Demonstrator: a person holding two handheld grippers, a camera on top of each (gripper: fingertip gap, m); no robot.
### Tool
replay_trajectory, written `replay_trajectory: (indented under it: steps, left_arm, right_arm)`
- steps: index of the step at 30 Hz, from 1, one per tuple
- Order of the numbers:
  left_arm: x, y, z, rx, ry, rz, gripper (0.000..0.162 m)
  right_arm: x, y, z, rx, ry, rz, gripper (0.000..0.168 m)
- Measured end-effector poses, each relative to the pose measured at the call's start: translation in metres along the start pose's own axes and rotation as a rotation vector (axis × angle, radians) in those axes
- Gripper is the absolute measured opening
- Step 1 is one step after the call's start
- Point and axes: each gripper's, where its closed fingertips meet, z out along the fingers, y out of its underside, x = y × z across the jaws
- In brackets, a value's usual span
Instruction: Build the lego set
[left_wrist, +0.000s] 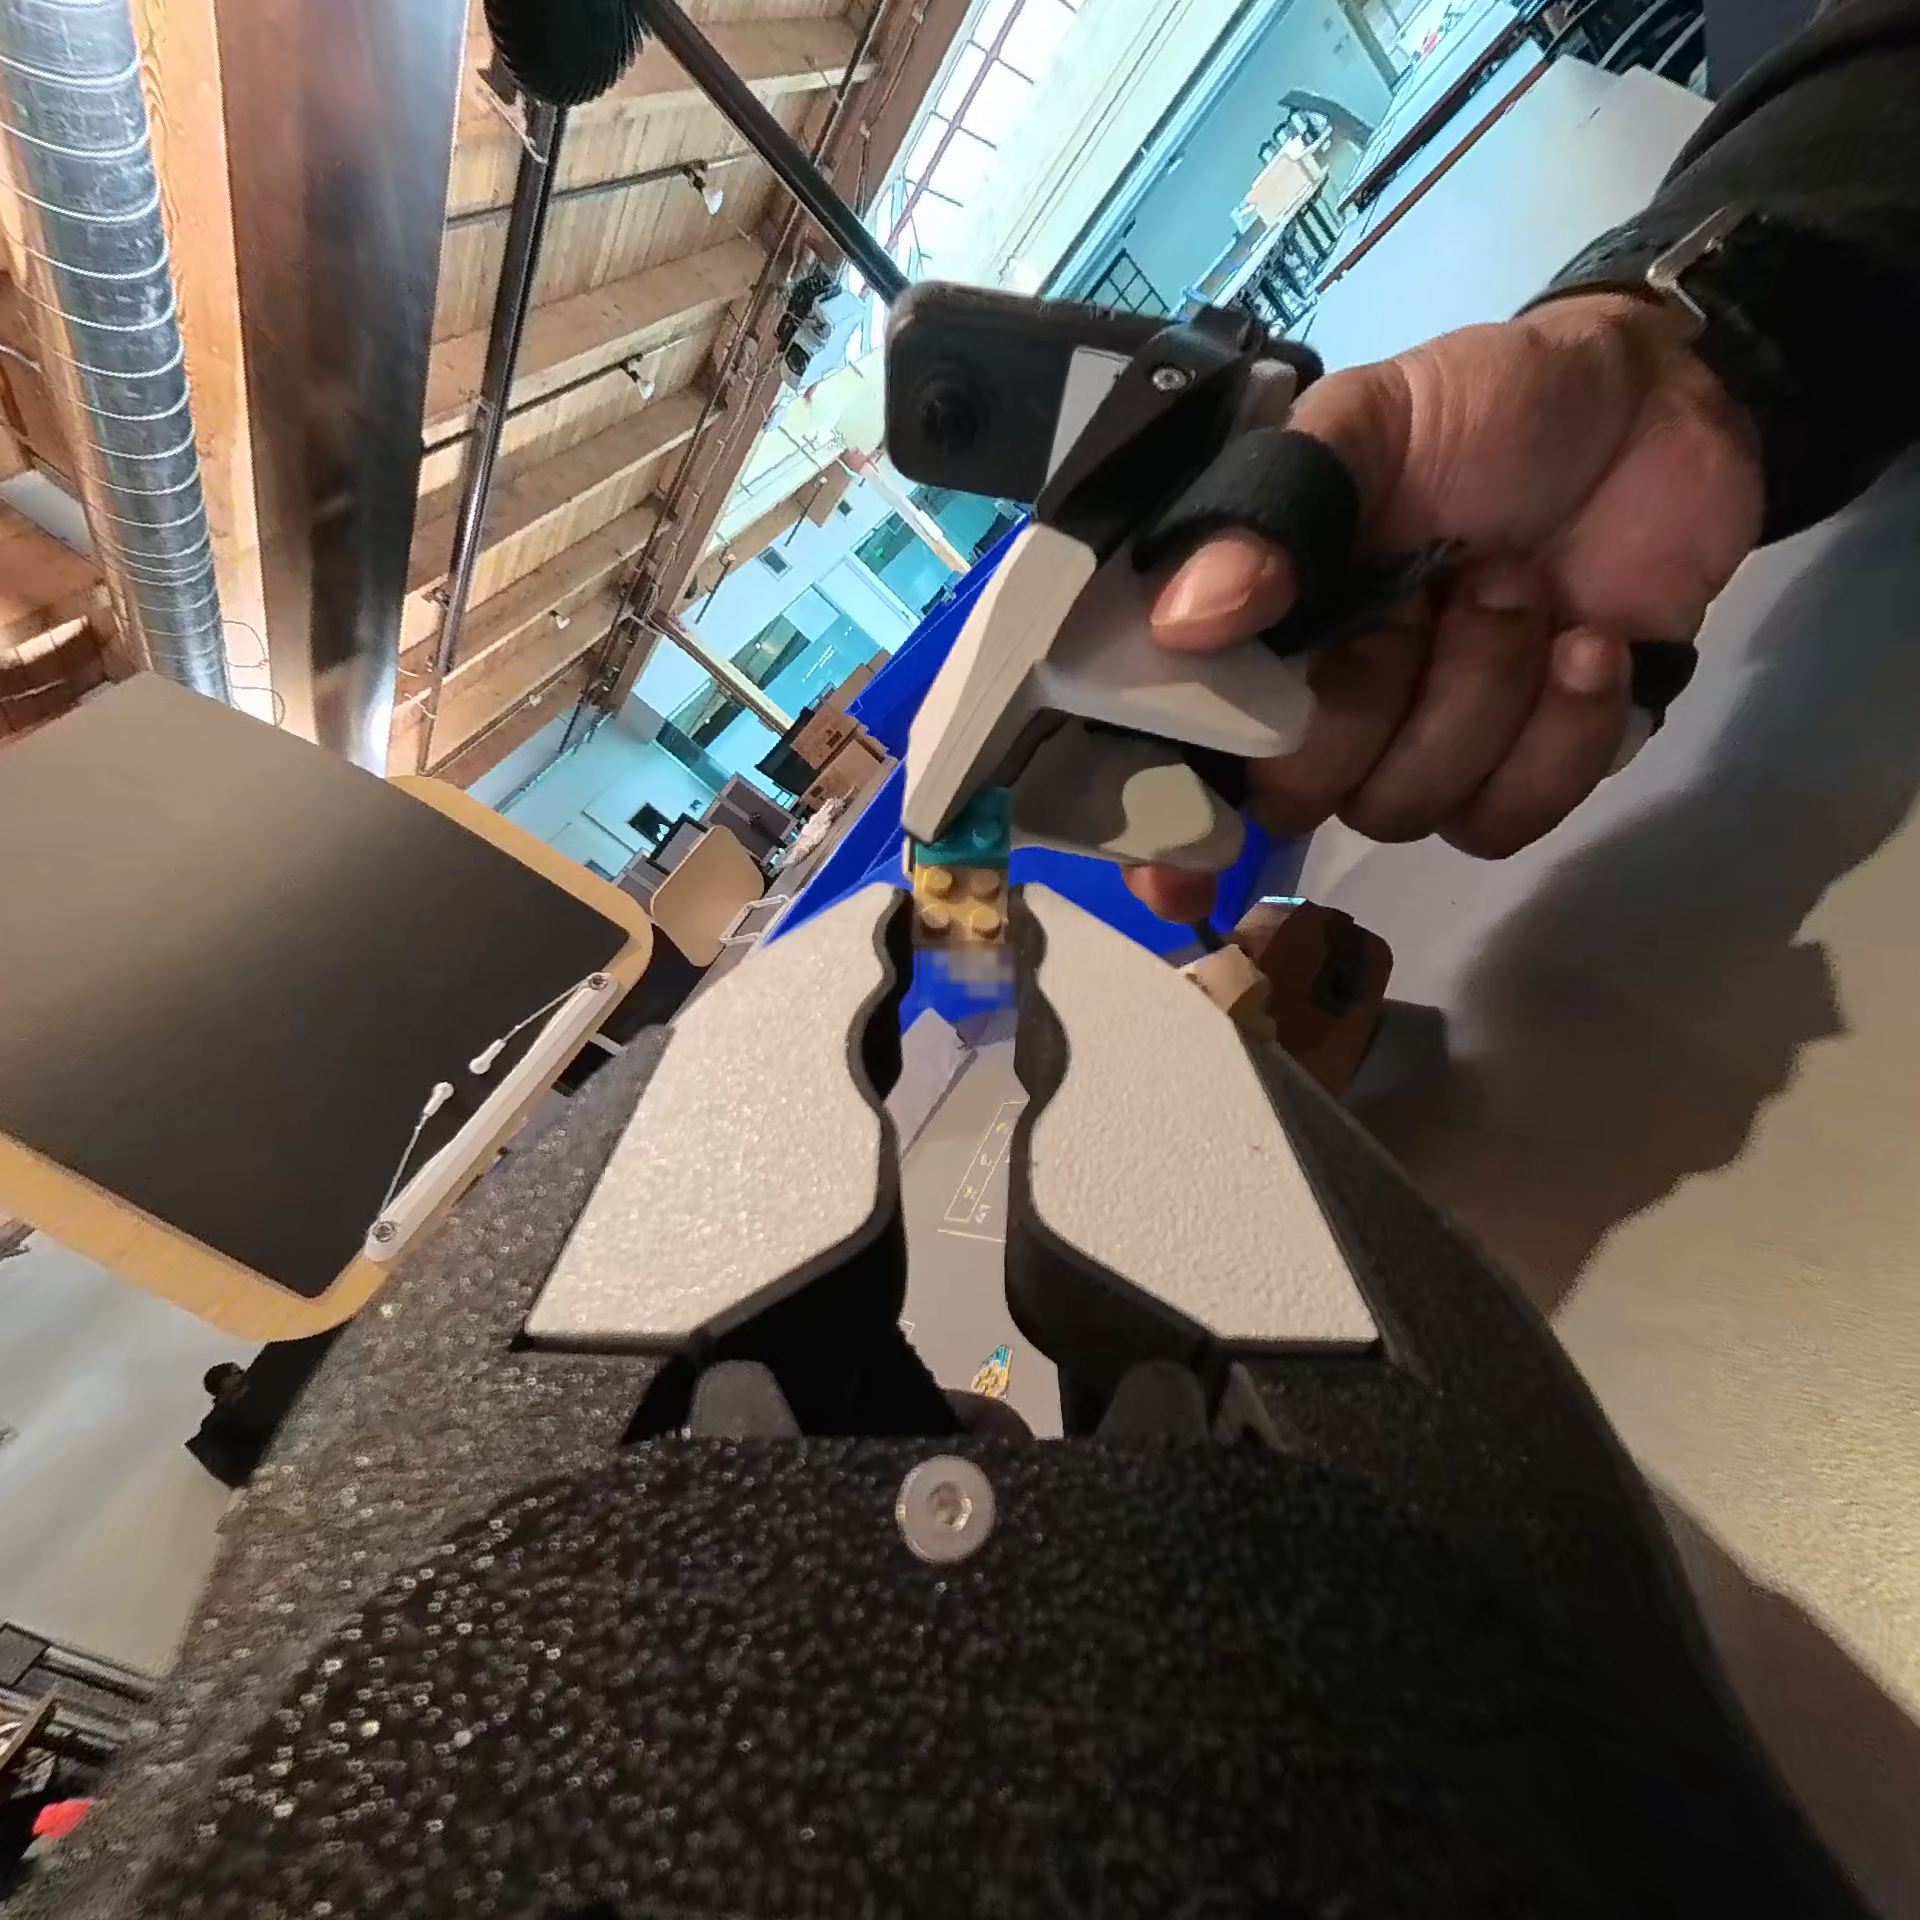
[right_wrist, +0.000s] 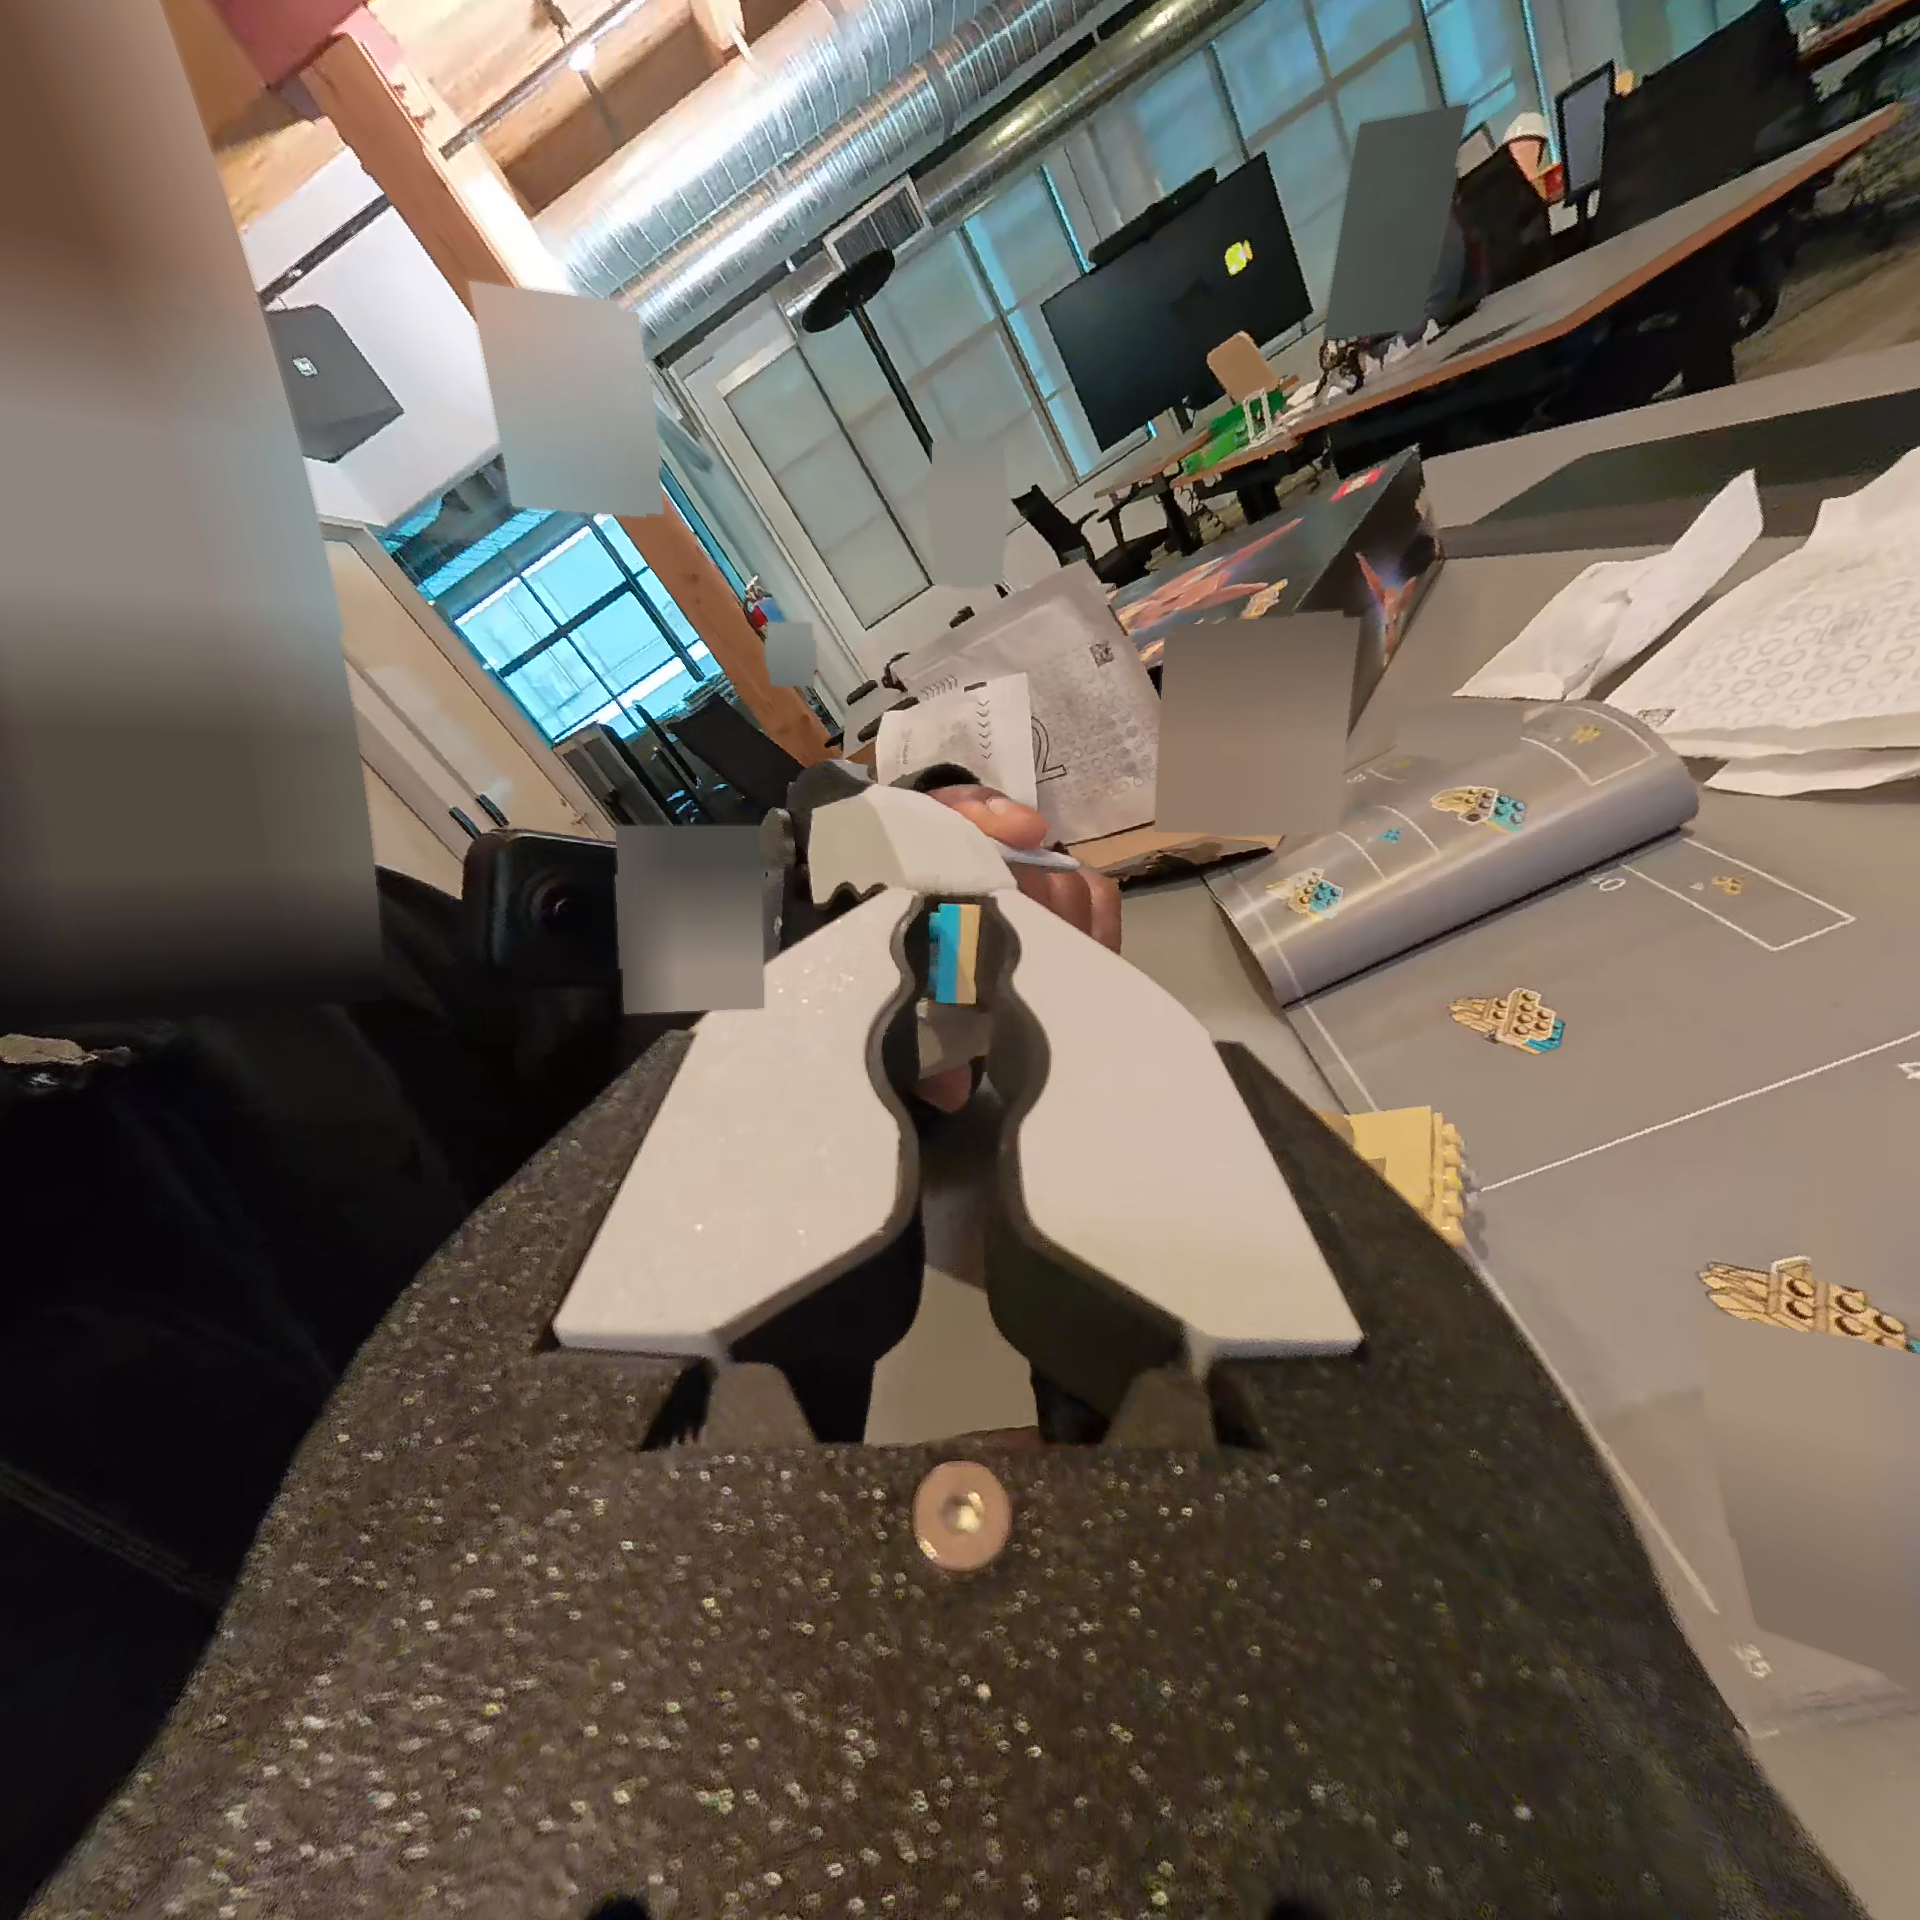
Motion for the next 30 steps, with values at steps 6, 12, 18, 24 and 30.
replay_trajectory:
  steps: [6,12,18,24,30]
  left_arm:
    - [0.003,-0.003,-0.005,0.007,0.011,-0.029,0.017]
    - [0.001,-0.004,-0.012,-0.016,-0.021,-0.005,0.017]
    - [0.002,-0.005,-0.012,-0.014,-0.011,0.014,0.017]
    - [0.007,-0.003,-0.01,-0.023,0.008,0.009,0.017]
    - [0.01,-0.001,-0.01,-0.029,0.02,0.007,0.017]
  right_arm:
    - [-0.005,0.003,0.002,0.012,-0.016,0.018,0.009]
    - [-0.011,-0.002,-0.004,0.003,0.005,-0.016,0.016]
    - [-0.005,0.013,0.0,-0.08,0.057,-0.019,0.022]
    - [-0.007,0.014,0.0,-0.077,0.033,-0.004,0.009]
    - [-0.008,0.016,-0.001,-0.068,0.019,0.002,0.008]
